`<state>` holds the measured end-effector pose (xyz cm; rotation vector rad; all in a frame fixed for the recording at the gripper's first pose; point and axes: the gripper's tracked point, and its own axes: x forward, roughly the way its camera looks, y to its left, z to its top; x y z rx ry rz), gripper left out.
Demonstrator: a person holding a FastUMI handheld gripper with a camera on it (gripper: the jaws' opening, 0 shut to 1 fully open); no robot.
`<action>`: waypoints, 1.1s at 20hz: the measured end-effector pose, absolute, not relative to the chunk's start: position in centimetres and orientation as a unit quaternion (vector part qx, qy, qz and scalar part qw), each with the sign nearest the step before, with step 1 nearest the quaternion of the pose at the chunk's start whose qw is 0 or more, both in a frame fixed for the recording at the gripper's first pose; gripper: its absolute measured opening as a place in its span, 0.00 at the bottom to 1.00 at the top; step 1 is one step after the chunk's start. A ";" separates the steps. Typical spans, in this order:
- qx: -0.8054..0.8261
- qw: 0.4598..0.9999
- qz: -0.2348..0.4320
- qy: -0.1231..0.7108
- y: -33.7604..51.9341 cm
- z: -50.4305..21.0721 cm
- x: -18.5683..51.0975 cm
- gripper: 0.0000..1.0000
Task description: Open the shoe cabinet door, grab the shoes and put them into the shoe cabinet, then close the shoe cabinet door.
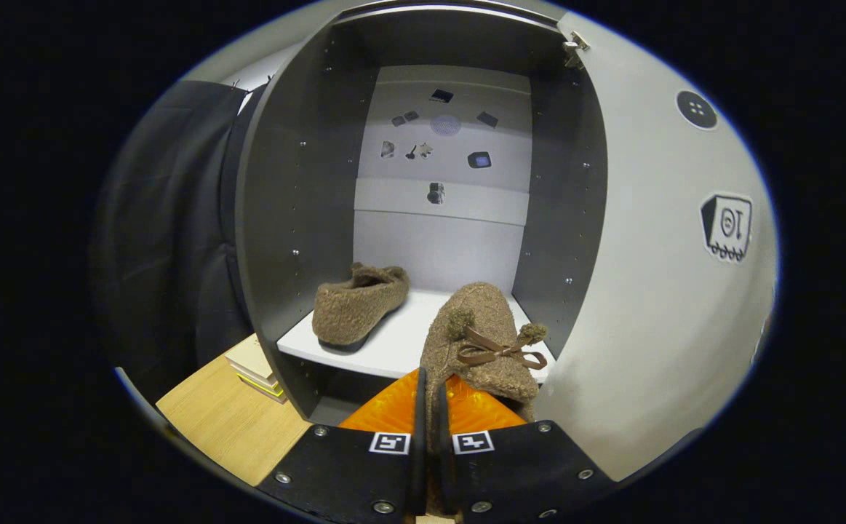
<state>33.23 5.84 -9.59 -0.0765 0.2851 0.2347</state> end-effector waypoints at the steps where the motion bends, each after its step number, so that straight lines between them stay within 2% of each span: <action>1: -0.041 0.982 0.118 0.141 5.9 -9.4 34.1 0.07; 11: -0.060 0.978 0.130 0.153 7.3 -9.0 41.5 0.07; 22: -0.067 0.964 0.135 0.218 8.2 -11.8 49.1 0.07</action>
